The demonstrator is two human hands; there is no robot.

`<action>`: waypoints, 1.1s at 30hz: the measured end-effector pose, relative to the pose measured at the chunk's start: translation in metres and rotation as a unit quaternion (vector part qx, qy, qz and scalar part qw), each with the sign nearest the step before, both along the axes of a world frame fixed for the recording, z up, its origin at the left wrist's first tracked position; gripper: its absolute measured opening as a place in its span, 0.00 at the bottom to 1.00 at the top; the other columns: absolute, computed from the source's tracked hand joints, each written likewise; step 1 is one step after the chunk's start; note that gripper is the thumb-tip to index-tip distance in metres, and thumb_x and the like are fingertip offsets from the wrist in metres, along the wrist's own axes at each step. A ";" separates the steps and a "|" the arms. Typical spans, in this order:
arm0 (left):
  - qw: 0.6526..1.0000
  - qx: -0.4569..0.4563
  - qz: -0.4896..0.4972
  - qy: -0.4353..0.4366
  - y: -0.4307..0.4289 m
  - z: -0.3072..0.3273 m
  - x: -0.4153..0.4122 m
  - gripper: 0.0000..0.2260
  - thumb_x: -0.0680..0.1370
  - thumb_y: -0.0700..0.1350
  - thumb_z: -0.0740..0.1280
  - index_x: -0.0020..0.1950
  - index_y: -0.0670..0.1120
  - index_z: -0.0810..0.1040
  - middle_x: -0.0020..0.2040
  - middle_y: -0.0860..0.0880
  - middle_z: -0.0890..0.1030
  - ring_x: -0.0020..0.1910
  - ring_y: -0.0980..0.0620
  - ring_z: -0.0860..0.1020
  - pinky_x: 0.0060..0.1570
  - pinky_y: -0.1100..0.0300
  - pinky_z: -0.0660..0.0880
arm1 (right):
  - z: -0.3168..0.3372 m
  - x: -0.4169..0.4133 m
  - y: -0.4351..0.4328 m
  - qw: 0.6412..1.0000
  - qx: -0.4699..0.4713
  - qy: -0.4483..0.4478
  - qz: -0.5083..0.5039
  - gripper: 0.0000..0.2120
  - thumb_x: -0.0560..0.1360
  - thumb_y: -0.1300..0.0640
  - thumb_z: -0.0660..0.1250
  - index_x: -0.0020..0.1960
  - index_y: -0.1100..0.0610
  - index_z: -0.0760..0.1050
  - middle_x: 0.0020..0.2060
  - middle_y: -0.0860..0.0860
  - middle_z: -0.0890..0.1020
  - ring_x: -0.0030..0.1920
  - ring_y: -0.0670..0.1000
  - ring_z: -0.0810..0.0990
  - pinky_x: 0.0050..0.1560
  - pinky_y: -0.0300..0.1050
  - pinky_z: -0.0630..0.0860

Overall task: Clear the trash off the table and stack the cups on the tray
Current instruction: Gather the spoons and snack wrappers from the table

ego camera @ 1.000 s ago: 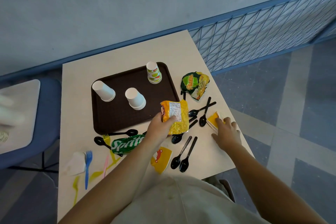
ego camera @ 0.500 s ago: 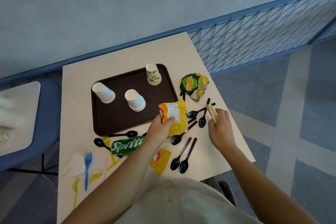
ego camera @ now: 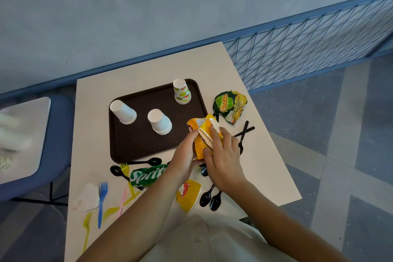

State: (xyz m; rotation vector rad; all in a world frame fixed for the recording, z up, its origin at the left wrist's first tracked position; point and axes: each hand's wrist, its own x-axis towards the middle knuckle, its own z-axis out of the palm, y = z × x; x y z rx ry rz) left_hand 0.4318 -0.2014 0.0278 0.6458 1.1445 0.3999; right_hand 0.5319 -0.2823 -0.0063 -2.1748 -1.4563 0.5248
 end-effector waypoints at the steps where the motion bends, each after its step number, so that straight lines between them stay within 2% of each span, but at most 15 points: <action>1: 1.000 -0.002 -0.001 -0.001 0.001 -0.001 0.000 0.18 0.83 0.61 0.60 0.68 0.54 0.80 0.59 0.49 0.86 0.60 0.50 0.84 0.59 0.48 0.79 | 0.000 -0.001 0.000 1.000 -0.009 -0.012 0.008 0.29 0.83 0.41 0.46 0.81 0.49 0.53 0.78 0.54 0.59 0.73 0.58 0.59 0.73 0.59 0.63; 4: 1.000 0.004 -0.021 0.006 0.006 -0.006 0.001 0.25 0.80 0.69 0.59 0.68 0.56 0.80 0.60 0.51 0.86 0.62 0.52 0.83 0.61 0.49 0.78 | -0.004 -0.003 0.002 0.998 -0.032 -0.051 0.020 0.29 0.82 0.42 0.46 0.81 0.50 0.55 0.77 0.56 0.62 0.73 0.61 0.62 0.71 0.62 0.66; 5: 0.999 0.010 -0.031 0.012 0.008 -0.004 0.003 0.24 0.80 0.68 0.60 0.66 0.56 0.81 0.60 0.52 0.86 0.60 0.53 0.84 0.61 0.50 0.78 | -0.005 -0.004 0.003 0.998 -0.033 -0.058 0.019 0.29 0.81 0.42 0.47 0.80 0.51 0.57 0.76 0.56 0.64 0.72 0.61 0.63 0.69 0.62 0.68; 7: 0.997 0.047 -0.047 0.038 0.011 -0.006 0.007 0.16 0.82 0.61 0.64 0.64 0.55 0.82 0.58 0.51 0.86 0.57 0.53 0.85 0.61 0.51 0.80 | -0.005 -0.006 0.007 0.998 -0.036 -0.054 0.026 0.29 0.80 0.44 0.49 0.79 0.51 0.59 0.75 0.56 0.65 0.71 0.61 0.65 0.67 0.62 0.70; 9: 0.995 0.075 -0.025 0.061 0.015 -0.010 0.009 0.10 0.83 0.53 0.66 0.61 0.54 0.82 0.56 0.50 0.87 0.53 0.52 0.86 0.58 0.50 0.80 | 0.000 -0.002 0.010 0.998 -0.038 -0.028 0.043 0.29 0.79 0.43 0.49 0.79 0.49 0.60 0.75 0.54 0.64 0.71 0.59 0.63 0.67 0.61 0.69; 11: 0.994 0.071 0.007 0.084 0.021 -0.014 0.010 0.08 0.84 0.50 0.65 0.60 0.53 0.82 0.51 0.50 0.88 0.48 0.52 0.86 0.52 0.49 0.83 | 0.004 0.008 0.015 0.998 -0.034 0.022 0.046 0.29 0.77 0.43 0.47 0.78 0.44 0.60 0.75 0.51 0.61 0.71 0.56 0.62 0.68 0.60 0.66; 14: 0.991 0.076 0.023 0.107 0.032 -0.021 0.009 0.08 0.85 0.49 0.64 0.62 0.53 0.80 0.50 0.50 0.87 0.47 0.52 0.86 0.40 0.52 0.84 | 0.003 0.028 0.032 0.995 0.027 0.091 0.003 0.24 0.77 0.48 0.55 0.73 0.45 0.65 0.73 0.50 0.63 0.71 0.54 0.63 0.68 0.58 0.66; 17: 0.988 0.082 0.028 0.124 0.039 -0.025 0.008 0.05 0.85 0.49 0.63 0.55 0.57 0.78 0.51 0.53 0.85 0.50 0.51 0.84 0.44 0.51 0.84 | -0.011 0.056 0.064 0.984 0.069 0.131 -0.096 0.25 0.76 0.58 0.61 0.72 0.51 0.66 0.70 0.53 0.67 0.68 0.54 0.67 0.68 0.59 0.70; 19: 0.987 0.085 0.025 0.135 0.041 -0.029 0.007 0.05 0.85 0.49 0.63 0.54 0.59 0.78 0.52 0.54 0.84 0.51 0.51 0.84 0.47 0.50 0.84 | -0.021 0.082 0.089 0.985 0.031 0.116 -0.127 0.29 0.75 0.63 0.63 0.75 0.53 0.63 0.71 0.55 0.66 0.68 0.57 0.67 0.67 0.62 0.71; 21: 0.985 0.087 0.024 0.144 0.040 -0.033 0.006 0.05 0.85 0.49 0.64 0.54 0.58 0.78 0.52 0.53 0.85 0.51 0.51 0.84 0.46 0.50 0.83 | -0.030 0.108 0.114 0.993 -0.035 0.046 -0.105 0.35 0.74 0.64 0.66 0.78 0.51 0.58 0.74 0.56 0.62 0.71 0.61 0.64 0.68 0.65 0.69; 24: 0.985 0.080 0.022 0.153 0.041 -0.039 0.005 0.04 0.85 0.49 0.64 0.55 0.57 0.78 0.52 0.52 0.85 0.50 0.51 0.84 0.44 0.52 0.83 | -0.042 0.136 0.148 0.990 -0.123 -0.050 -0.042 0.42 0.73 0.58 0.71 0.80 0.49 0.52 0.78 0.57 0.58 0.77 0.62 0.56 0.72 0.67 0.62; 27: 0.984 0.076 0.018 0.162 0.044 -0.042 0.005 0.04 0.85 0.49 0.64 0.57 0.57 0.78 0.51 0.53 0.84 0.49 0.52 0.84 0.43 0.52 0.82 | -0.057 0.154 0.175 0.982 -0.172 -0.079 -0.011 0.42 0.76 0.42 0.68 0.81 0.48 0.49 0.80 0.58 0.53 0.80 0.64 0.49 0.75 0.70 0.56; 30: 0.984 0.069 0.022 0.162 0.047 -0.043 0.004 0.04 0.85 0.49 0.65 0.55 0.58 0.78 0.51 0.54 0.85 0.50 0.52 0.84 0.45 0.50 0.84 | -0.072 0.160 0.187 0.964 -0.234 -0.112 0.051 0.49 0.71 0.29 0.66 0.81 0.42 0.44 0.81 0.58 0.48 0.80 0.67 0.44 0.73 0.75 0.51; 33: 0.984 0.066 0.030 0.165 0.051 -0.045 0.004 0.04 0.84 0.50 0.66 0.56 0.58 0.79 0.54 0.52 0.85 0.52 0.51 0.84 0.51 0.45 0.84 | -0.083 0.157 0.190 0.953 -0.265 -0.126 0.075 0.51 0.69 0.31 0.71 0.80 0.41 0.44 0.80 0.58 0.49 0.79 0.68 0.46 0.70 0.79 0.51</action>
